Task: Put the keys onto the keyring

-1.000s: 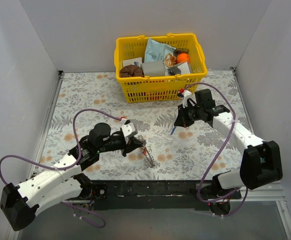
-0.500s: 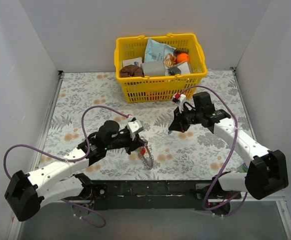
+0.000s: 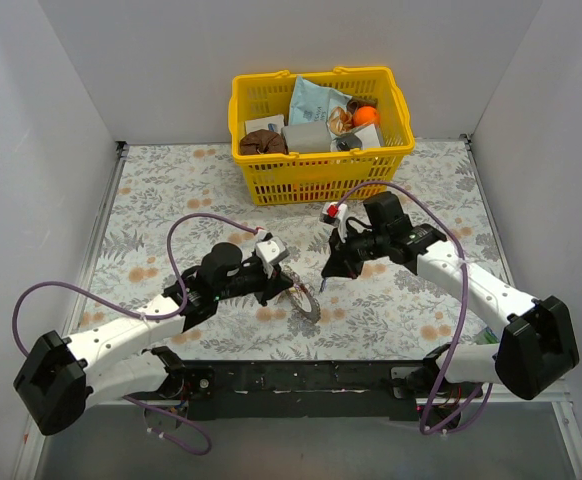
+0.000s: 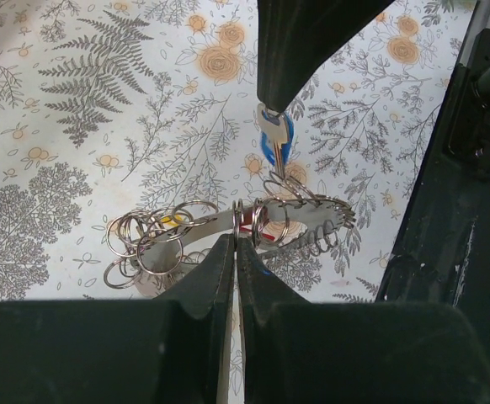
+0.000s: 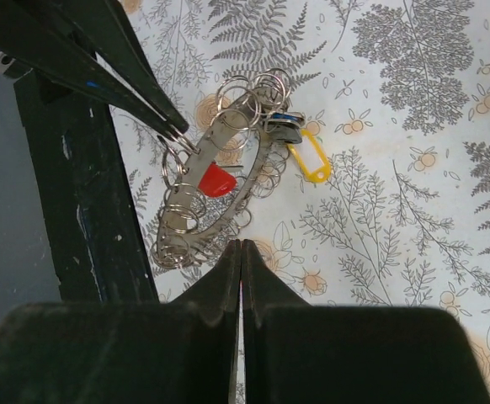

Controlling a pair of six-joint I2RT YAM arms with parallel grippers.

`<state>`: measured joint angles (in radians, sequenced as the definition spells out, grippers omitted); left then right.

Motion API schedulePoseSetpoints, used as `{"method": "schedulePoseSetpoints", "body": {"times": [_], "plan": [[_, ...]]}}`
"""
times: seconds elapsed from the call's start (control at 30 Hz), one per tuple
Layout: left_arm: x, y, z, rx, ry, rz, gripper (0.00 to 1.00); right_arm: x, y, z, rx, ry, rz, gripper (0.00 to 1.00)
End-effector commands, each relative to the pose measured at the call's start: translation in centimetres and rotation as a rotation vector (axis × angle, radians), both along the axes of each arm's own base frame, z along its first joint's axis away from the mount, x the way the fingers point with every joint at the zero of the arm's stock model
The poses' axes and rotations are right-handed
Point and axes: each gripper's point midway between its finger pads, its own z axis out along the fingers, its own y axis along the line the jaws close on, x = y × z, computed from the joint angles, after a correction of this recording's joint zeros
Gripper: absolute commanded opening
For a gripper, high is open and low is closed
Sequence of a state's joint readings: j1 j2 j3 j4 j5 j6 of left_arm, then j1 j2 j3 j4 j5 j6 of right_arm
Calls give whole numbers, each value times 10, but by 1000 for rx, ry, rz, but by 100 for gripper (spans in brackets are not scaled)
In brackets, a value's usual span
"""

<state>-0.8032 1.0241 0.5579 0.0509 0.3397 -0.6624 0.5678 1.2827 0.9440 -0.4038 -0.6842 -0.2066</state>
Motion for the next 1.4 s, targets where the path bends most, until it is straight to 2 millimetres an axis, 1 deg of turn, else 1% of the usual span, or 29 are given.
{"method": "schedulePoseSetpoints", "body": {"times": [0.0, 0.17, 0.3, 0.33, 0.37, 0.43, 0.47, 0.5, 0.57, 0.6, 0.67, 0.7, 0.8, 0.9, 0.97, 1.0, 1.03, 1.07, 1.13, 1.17, 1.2, 1.23, 1.27, 1.3, 1.37], "plan": [[0, -3, -2, -13, -11, -6, 0, -3, 13, 15, 25, -51, 68, 1], [-4, -8, -5, -11, -5, -42, 0, -1, 17, 14, 15, -65, 79, 1], [-6, -8, 2, -8, -2, -45, 0, 0, 17, 16, 14, -70, 79, 1], [-6, -8, 6, -16, -6, -44, 0, 1, 18, 16, 15, -75, 78, 1], [-7, -6, 16, -35, -23, -42, 0, 1, 18, 17, 16, -79, 79, 1], [-11, -1, 25, -48, -33, -35, 0, 2, 18, 19, 20, -88, 79, 1], [-13, 2, 39, -75, -62, -31, 0, 2, 19, 20, 23, -87, 80, 1], [-17, 8, 36, -55, -46, -24, 0, 2, 19, 20, 25, -90, 82, 1], [-18, 16, 44, -54, -61, 0, 0, 2, 20, 22, 33, -93, 86, 1], [-23, 22, 45, -43, -56, 7, 0, 2, 20, 23, 36, -97, 87, 1], [-27, 29, 47, -35, -52, 16, 0, 2, 21, 24, 40, -96, 90, 1], [-31, 34, 46, -28, -39, 21, 0, 2, 21, 24, 41, -98, 92, 1], [-40, 40, 41, -3, -11, 7, 0, 1, 20, 24, 44, -103, 95, 1], [-37, 45, 36, 34, 2, 30, 0, -2, 19, 22, 47, -105, 95, 1], [-31, 42, 26, 69, 37, 53, 0, -4, 18, 19, 52, -98, 96, 1], [-27, 38, 28, 66, 40, 58, 0, -6, 19, 19, 58, -94, 104, 1], [-24, 34, 24, 77, 64, 59, 0, -6, 19, 20, 63, -98, 104, 1], [-21, 29, 10, 113, 104, 57, 0, -7, 20, 20, 69, -95, 108, 1], [-17, 16, 1, 107, 135, 40, 0, -9, 21, 19, 81, -94, 113, 1], [-15, 11, -12, 126, 165, 29, 0, -10, 21, 20, 85, -94, 116, 1], [-13, 2, -8, 89, 148, 6, 0, -10, 21, 20, 92, -95, 121, 1], [-14, 1, -16, 91, 152, -3, 0, -11, 22, 20, 95, -96, 123, 1], [-15, -3, -18, 81, 146, -17, 0, -11, 22, 20, 96, -96, 125, 1], [-13, -8, -12, 44, 111, -30, 0, -12, 23, 22, 105, -97, 133, 1], [-17, -12, -7, 0, 68, -71, 0, -12, 23, 22, 111, -100, 138, 1]]}}
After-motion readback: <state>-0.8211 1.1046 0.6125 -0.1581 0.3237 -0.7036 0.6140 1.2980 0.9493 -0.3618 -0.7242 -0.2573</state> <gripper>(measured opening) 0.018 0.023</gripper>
